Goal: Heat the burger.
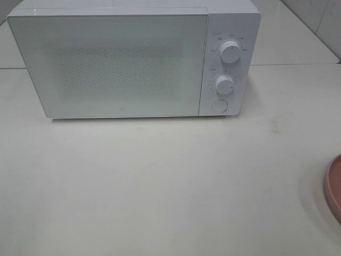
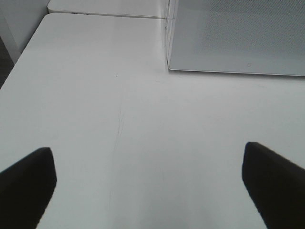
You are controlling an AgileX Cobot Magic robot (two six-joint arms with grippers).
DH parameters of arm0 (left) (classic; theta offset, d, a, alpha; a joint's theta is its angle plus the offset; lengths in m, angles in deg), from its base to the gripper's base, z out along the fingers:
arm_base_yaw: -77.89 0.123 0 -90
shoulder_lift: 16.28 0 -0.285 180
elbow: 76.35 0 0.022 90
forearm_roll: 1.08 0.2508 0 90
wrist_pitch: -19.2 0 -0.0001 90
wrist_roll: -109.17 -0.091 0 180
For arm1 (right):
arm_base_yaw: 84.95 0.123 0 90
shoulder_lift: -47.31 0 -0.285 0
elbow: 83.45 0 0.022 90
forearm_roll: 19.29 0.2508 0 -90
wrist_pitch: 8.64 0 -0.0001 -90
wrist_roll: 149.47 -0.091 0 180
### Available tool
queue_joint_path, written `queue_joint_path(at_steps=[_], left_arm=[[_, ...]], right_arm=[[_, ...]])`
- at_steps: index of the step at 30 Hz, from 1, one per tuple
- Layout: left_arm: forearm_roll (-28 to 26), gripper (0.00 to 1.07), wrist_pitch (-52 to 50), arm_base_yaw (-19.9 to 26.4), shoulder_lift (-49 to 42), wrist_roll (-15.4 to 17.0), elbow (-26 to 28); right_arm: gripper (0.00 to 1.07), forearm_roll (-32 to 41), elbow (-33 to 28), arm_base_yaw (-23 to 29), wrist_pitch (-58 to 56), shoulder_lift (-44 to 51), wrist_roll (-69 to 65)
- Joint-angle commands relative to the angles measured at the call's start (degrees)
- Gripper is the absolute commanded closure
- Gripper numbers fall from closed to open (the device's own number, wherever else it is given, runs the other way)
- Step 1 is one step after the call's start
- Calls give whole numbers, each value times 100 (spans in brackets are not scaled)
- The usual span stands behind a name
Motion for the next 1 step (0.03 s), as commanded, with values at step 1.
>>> queue_joint_path(at_steps=[1], left_arm=[[-52,8,-63,17,-132,6,-23]], right_arm=[[31,17,-17,-34,0,143,46]])
